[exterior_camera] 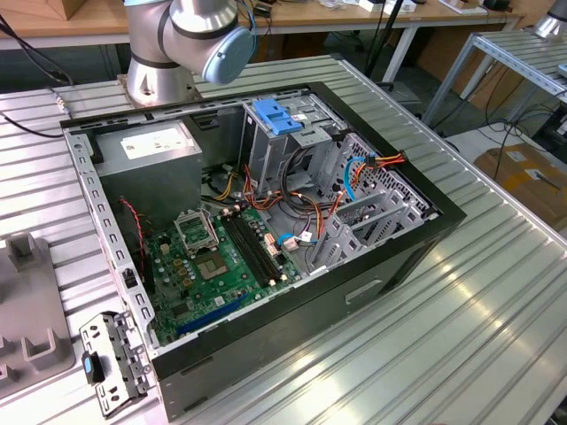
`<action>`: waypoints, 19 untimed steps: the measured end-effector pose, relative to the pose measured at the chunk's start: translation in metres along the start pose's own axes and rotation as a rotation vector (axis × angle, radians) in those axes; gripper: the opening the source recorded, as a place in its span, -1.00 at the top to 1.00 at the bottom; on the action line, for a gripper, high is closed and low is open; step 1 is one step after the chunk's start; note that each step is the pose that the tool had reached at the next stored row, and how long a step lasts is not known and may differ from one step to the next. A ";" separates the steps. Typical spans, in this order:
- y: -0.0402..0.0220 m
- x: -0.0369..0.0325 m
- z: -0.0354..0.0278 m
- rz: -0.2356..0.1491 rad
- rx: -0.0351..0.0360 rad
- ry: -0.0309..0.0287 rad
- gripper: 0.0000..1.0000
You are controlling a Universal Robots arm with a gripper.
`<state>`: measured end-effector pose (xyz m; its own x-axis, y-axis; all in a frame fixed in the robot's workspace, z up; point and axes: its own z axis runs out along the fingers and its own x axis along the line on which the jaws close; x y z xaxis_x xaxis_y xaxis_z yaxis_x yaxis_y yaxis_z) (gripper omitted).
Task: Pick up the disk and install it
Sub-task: 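Pick up the disk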
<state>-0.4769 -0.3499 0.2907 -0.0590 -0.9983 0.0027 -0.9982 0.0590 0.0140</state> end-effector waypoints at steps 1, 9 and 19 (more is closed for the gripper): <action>0.0000 -0.0004 0.0000 0.000 0.0001 0.0000 0.10; 0.0001 -0.0014 0.0001 0.000 0.0001 0.0001 0.10; 0.0001 -0.0013 -0.0018 0.000 0.0003 0.0001 0.10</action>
<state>-0.4770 -0.3486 0.2925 -0.0590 -0.9983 0.0028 -0.9982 0.0591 0.0136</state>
